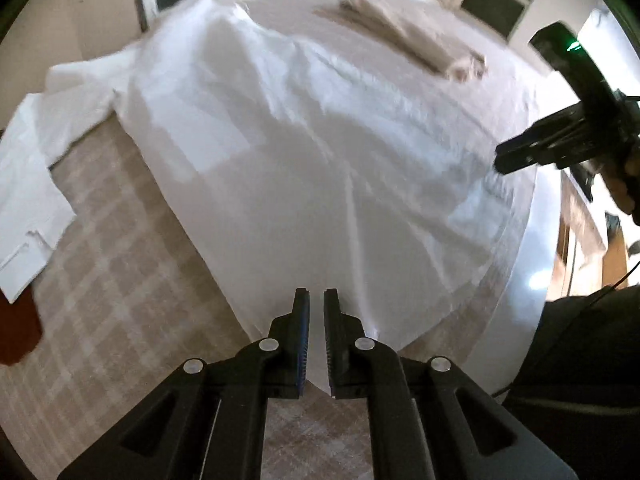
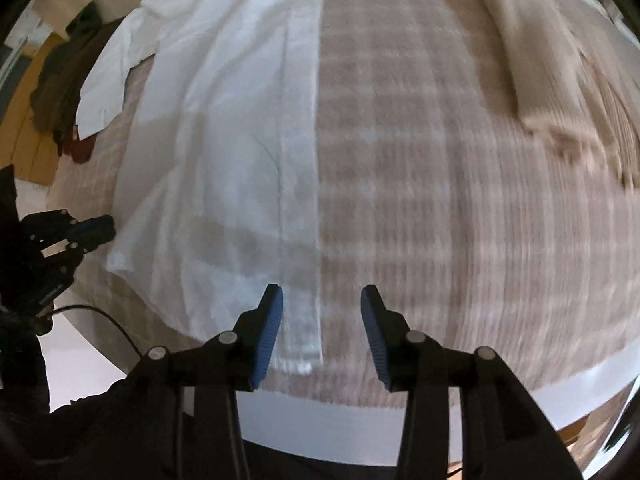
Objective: Fold clothes
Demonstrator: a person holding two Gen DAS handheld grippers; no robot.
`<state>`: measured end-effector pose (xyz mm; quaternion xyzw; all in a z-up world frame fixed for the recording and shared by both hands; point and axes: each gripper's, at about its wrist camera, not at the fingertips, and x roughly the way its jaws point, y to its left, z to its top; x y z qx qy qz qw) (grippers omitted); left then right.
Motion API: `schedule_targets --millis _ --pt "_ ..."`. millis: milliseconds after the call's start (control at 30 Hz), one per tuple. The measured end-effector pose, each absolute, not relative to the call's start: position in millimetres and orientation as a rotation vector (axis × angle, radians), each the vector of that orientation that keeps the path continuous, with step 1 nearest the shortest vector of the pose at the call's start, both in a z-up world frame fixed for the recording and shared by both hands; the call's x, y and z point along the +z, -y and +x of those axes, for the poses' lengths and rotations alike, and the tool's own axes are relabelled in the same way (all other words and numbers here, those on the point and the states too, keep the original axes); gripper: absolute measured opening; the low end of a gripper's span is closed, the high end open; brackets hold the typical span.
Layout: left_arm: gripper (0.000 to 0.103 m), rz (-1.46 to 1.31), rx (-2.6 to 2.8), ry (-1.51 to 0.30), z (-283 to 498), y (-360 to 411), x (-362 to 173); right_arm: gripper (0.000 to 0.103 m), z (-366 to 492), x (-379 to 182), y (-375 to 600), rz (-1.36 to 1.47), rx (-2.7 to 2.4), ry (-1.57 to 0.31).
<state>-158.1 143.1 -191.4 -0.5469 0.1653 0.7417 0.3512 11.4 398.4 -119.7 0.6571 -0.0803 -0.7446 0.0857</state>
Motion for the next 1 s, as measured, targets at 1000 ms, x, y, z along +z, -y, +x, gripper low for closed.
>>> schedule_targets --millis 1000 --pt "0.003 -1.317 1.882 -0.63 -136.7 -148.0 -188.5 0.006 28.4 -86.9 -362.4 1.887 -2.202 0.278"
